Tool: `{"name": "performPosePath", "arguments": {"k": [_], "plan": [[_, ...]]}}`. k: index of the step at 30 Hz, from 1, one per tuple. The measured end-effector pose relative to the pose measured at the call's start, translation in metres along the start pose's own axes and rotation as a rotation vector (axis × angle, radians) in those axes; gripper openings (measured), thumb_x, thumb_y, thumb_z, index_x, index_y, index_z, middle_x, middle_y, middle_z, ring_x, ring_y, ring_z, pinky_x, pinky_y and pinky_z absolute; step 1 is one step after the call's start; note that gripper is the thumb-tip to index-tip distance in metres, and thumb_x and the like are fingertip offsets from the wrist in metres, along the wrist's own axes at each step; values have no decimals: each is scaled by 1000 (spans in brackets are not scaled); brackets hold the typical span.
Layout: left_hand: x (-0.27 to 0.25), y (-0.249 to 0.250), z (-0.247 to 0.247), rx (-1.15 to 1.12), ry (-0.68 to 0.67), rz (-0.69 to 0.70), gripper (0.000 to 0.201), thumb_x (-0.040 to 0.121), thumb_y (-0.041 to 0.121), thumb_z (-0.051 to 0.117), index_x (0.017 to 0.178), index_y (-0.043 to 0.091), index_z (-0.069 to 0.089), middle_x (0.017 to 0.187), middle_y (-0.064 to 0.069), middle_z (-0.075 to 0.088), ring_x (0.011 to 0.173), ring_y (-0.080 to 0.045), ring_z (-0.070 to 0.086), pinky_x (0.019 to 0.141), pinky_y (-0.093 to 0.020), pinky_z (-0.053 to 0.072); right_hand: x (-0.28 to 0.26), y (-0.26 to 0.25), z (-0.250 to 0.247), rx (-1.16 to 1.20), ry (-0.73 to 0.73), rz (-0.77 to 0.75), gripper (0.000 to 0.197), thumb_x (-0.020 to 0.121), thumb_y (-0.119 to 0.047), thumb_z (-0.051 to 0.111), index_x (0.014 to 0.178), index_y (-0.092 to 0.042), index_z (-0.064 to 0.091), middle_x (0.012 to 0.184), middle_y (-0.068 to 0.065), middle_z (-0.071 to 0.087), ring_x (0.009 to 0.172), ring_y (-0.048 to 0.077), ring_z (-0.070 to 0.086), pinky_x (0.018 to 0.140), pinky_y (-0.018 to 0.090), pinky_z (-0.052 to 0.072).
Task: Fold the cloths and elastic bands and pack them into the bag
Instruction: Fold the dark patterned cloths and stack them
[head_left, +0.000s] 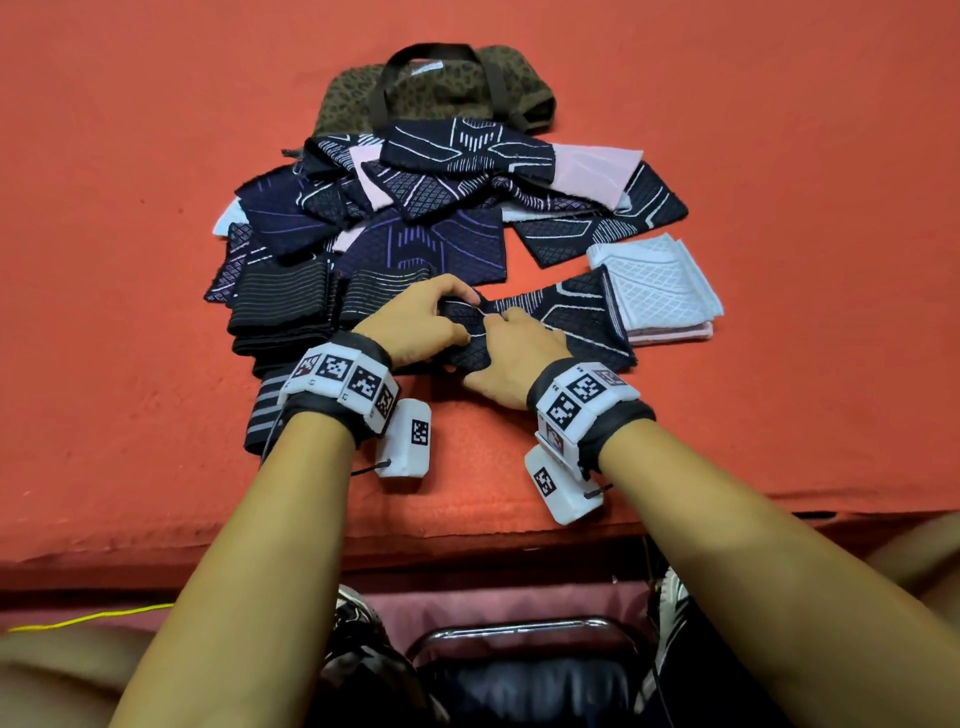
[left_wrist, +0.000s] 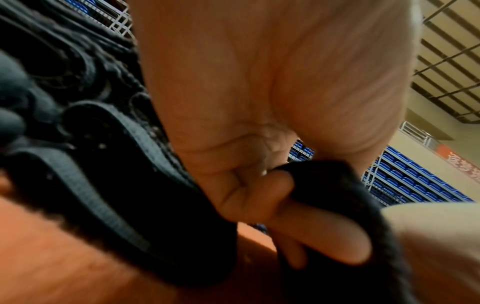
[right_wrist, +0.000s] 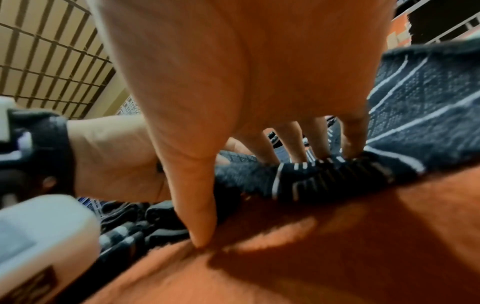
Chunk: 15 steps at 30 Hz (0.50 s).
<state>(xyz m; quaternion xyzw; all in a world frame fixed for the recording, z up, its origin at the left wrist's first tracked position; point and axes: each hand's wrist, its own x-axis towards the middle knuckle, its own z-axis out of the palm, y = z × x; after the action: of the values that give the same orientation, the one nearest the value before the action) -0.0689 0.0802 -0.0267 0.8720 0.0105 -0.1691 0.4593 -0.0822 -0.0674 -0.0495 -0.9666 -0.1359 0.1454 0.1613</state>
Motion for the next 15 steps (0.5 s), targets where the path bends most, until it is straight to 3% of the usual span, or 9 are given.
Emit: {"name": "performPosePath", "arguments": {"k": [3,5,9,11,13,15], "plan": [[-3,2,-9,-12,35,24,32,85,-5,59,110,15,62,79,-10,66,54,-23,60,50,-30,53,-2,-4,-6,136,111,-64,43,84,-36,62,118,-11,51,114,11,61,105,33,58,82,38,46],[-4,4,-13,-35,82,48,27,88,-2,57,112,11,62,78,-8,66,50,-18,60,50,-28,51,-4,-8,-13,268,136,-70,40,84,-35,64,111,-9,50,106,12,64,96,33,59,74,35,44],[-4,4,-7,-126,103,73,16,97,20,58,112,15,62,84,-10,68,59,-20,65,55,-28,48,-8,-6,-27,323,116,-54,26,82,-33,63,92,-11,56,93,13,67,88,33,60,73,37,49],[-2,3,0,-175,99,64,22,101,37,52,112,20,60,84,-6,68,59,-20,67,52,-24,45,-6,0,-34,275,112,-30,19,81,-31,61,80,-12,57,84,12,67,83,32,60,70,36,49],[1,3,6,-227,102,38,31,104,44,42,120,21,55,83,-9,68,61,-21,68,53,-25,45,-3,8,-40,248,99,13,21,81,-31,59,72,-12,56,77,11,65,78,32,60,63,33,46],[8,-1,11,-273,129,8,37,106,37,37,140,21,39,83,-12,69,61,-21,68,53,-26,47,-1,17,-44,235,52,74,24,81,-34,59,68,-13,57,74,10,62,76,32,61,61,29,43]]}}
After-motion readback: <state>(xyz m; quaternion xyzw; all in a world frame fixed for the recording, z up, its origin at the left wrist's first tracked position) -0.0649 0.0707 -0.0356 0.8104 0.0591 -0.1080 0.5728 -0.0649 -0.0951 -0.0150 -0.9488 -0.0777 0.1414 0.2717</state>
